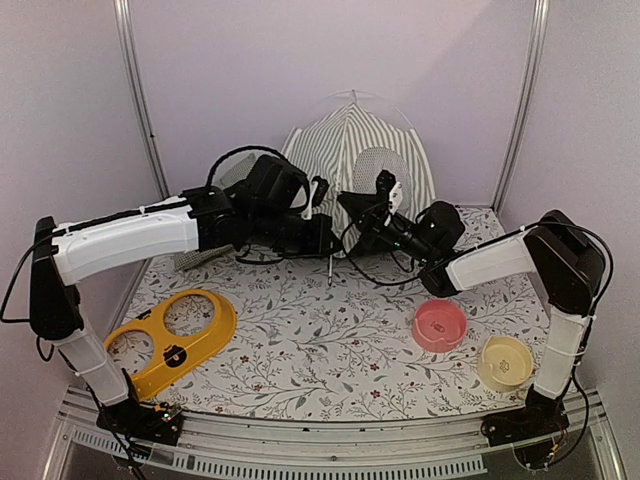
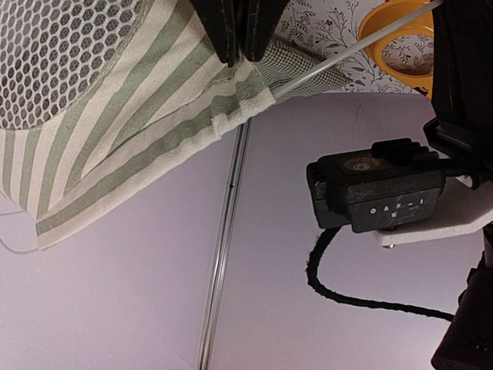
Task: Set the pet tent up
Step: Insert the tent pole into the pole socket of the pet tent.
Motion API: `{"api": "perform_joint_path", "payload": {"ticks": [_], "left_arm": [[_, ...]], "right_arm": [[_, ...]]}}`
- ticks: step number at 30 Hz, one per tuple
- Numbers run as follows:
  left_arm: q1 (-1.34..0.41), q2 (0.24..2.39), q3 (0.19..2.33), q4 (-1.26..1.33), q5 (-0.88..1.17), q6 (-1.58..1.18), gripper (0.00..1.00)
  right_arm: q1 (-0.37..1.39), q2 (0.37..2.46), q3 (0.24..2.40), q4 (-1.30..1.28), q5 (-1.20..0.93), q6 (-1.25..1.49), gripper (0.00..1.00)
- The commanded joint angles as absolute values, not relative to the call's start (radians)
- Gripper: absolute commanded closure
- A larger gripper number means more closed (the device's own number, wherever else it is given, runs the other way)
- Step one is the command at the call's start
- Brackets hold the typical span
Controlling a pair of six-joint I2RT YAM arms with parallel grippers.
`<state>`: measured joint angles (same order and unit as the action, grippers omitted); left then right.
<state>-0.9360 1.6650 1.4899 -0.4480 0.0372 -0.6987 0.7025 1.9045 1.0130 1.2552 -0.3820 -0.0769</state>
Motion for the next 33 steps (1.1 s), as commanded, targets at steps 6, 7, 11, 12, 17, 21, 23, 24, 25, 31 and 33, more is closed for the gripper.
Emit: {"api": "perform_joint_path", "payload": {"ticks": [6, 7, 11, 12, 17, 21, 23, 24, 25, 31, 33], "left_arm": [[-0.827, 1.709, 1.649, -0.163, -0.06, -0.637, 1.0], [-0.823, 1.72, 1.658, -0.161, -0.054, -0.632, 1.0], [-0.808, 1.747, 1.675, -0.159, -0.032, -0.627, 1.0], [-0.806, 1.749, 1.675, -0.156, -0.025, -0.628, 1.0], [-0.792, 1.763, 1.689, -0.156, 0.028, -0.633, 1.0], [-0.781, 1.766, 1.695, -0.164, 0.086, -0.655, 1.0], [-0.773, 1.763, 1.694, -0.16, 0.117, -0.674, 1.0], [-0.768, 1.761, 1.694, -0.157, 0.133, -0.683, 1.0], [-0.765, 1.76, 1.695, -0.154, 0.15, -0.693, 1.0], [-0.75, 1.758, 1.731, -0.158, 0.232, -0.744, 1.0], [-0.747, 1.757, 1.742, -0.164, 0.241, -0.75, 1.0]], "right_arm": [[0.682, 1.898, 0.988, 1.015, -0.579, -0.038, 0.91], [0.68, 1.898, 0.993, 1.002, -0.584, -0.036, 0.91], [0.652, 1.878, 0.98, 1.001, -0.597, 0.016, 0.87], [0.64, 1.871, 0.976, 1.002, -0.612, 0.06, 0.85], [0.619, 1.813, 0.918, 1.025, -0.664, 0.182, 0.77], [0.677, 1.714, 0.789, 1.086, -0.452, 0.103, 0.55], [0.718, 1.714, 0.755, 1.158, -0.299, -0.005, 0.42], [0.725, 1.729, 0.756, 1.188, -0.242, -0.055, 0.37], [0.728, 1.753, 0.764, 1.213, -0.189, -0.095, 0.34], [0.748, 1.914, 0.831, 1.48, -0.015, -0.255, 0.22], [0.751, 1.957, 0.861, 1.538, 0.022, -0.3, 0.21]]}}
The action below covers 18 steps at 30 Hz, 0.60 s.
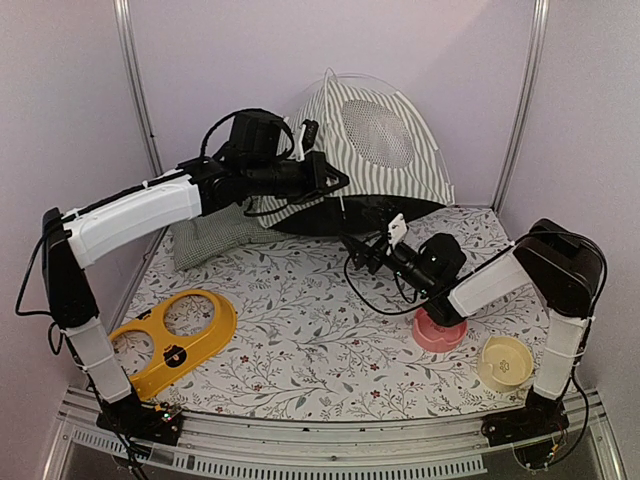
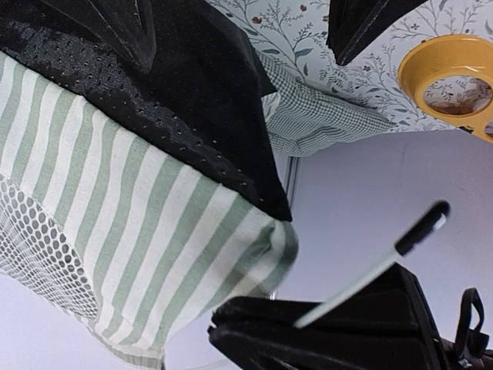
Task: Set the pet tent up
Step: Insert the tent pole into the pole socket of the pet tent.
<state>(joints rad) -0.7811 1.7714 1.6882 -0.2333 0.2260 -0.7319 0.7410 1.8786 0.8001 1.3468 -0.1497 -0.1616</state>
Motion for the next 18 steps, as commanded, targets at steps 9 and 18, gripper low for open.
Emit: {"api": "perform_joint_path", "payload": {"ticks": [9, 18], "left_arm": [[-0.739, 1.759, 1.75, -0.163, 0.26, -0.767, 1.0], [-0.739, 1.76, 1.757, -0.15, 0.272, -0.781, 1.0]], "right_arm": [[0.861, 2.019, 0.972, 1.611, 0.181, -0.52, 0.22], [0.886, 2.12, 1.12, 1.605, 0.283, -0.597, 0.24]]}}
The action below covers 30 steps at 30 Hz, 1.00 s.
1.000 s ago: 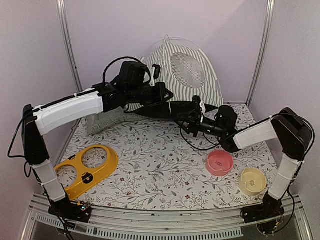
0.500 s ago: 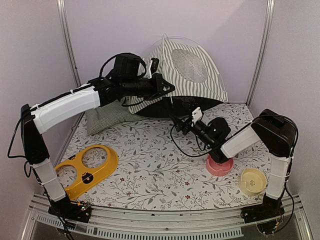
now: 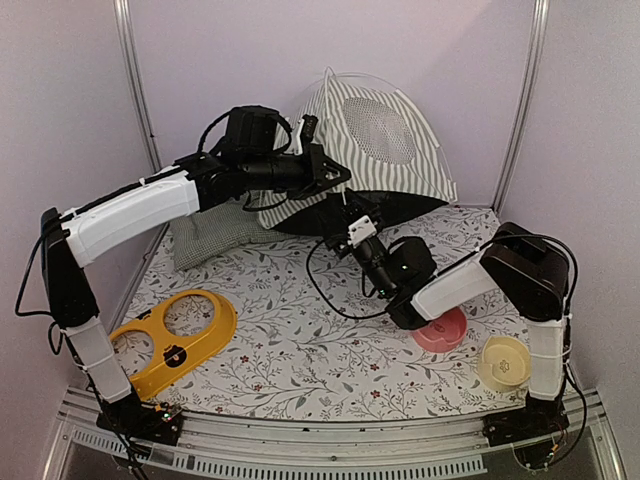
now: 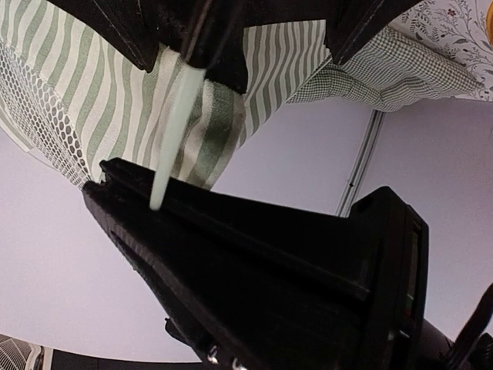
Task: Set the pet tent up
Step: Insert the tent pole into the pole socket of the pet tent.
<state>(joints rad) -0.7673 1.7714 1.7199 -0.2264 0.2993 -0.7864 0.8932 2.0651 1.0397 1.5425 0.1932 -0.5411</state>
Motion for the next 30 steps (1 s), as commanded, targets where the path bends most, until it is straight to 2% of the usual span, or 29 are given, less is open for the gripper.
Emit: {"api": "perform_joint_path", "payload": {"ticks": [1, 15, 30], "left_arm": [[-0.739, 1.759, 1.759, -0.149, 0.272, -0.781, 1.0], [-0.738, 1.757, 1.766, -0.155, 0.272, -0.784, 1.0], [-0.739, 1.744, 1.734, -0.125, 0.278, -0.805, 1.0]], "right_arm": [[0.885, 2.137, 1.148, 1.611, 0.306, -0.616, 0.25], [0.898, 2.174, 1.266, 1.634, 0.346, -0.681, 0.37], [0.935, 2.18, 1.314, 1.661, 0.358, -0.748, 0.39]]}}
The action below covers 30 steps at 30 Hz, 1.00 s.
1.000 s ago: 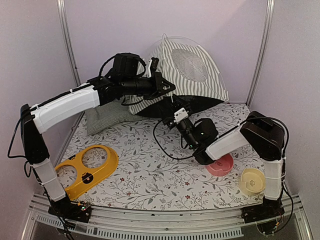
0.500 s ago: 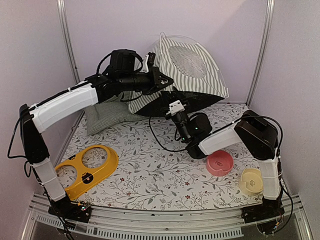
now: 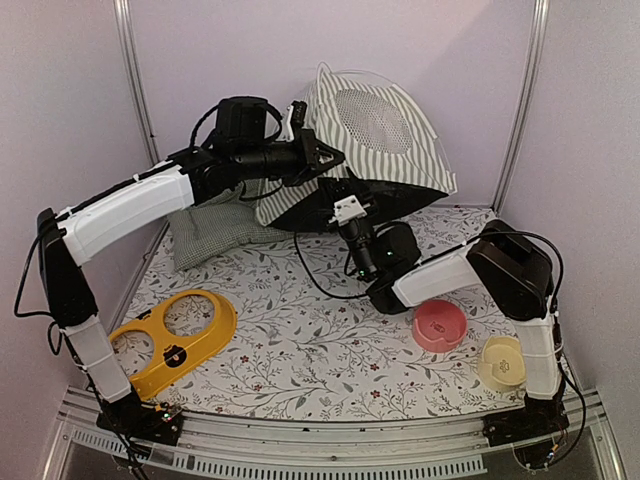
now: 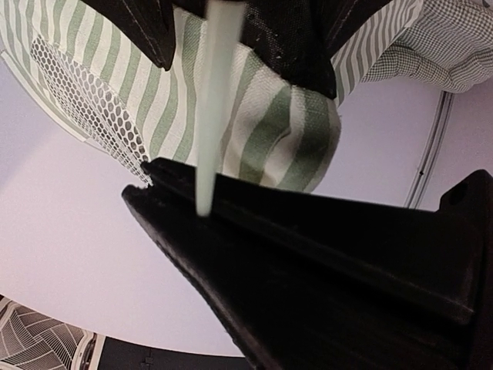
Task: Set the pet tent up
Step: Insert the tent pole into the pole socket of the pet tent.
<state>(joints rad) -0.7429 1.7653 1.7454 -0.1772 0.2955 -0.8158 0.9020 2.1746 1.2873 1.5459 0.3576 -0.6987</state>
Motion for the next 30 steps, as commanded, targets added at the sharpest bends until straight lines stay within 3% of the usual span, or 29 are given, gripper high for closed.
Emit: {"api": "perform_joint_path", "payload": {"ticks": [1, 7, 12, 18, 24, 30], "left_arm": [[-0.739, 1.744, 1.733, -0.122, 0.279, -0.807, 1.0], [-0.738, 1.744, 1.737, -0.113, 0.286, -0.815, 1.0], [-0.739, 1.738, 1.727, -0.109, 0.286, -0.824, 1.0], [-0.738, 1.749, 1.731, -0.105, 0.295, -0.834, 1.0], [-0.734, 1.757, 1.741, -0.089, 0.287, -0.824, 1.0], [-0.709, 1.738, 1.749, -0.046, 0.231, -0.804, 1.0]], "right_arm": [[0.944, 2.18, 1.31, 1.672, 0.361, -0.766, 0.38], [0.943, 2.199, 1.334, 1.655, 0.381, -0.778, 0.33], [0.918, 2.191, 1.358, 1.617, 0.371, -0.748, 0.38], [0.932, 2.181, 1.345, 1.603, 0.32, -0.742, 0.63], [0.954, 2.159, 1.275, 1.629, 0.319, -0.734, 1.0], [0.957, 2.117, 1.137, 1.666, 0.325, -0.675, 1.0]]}}
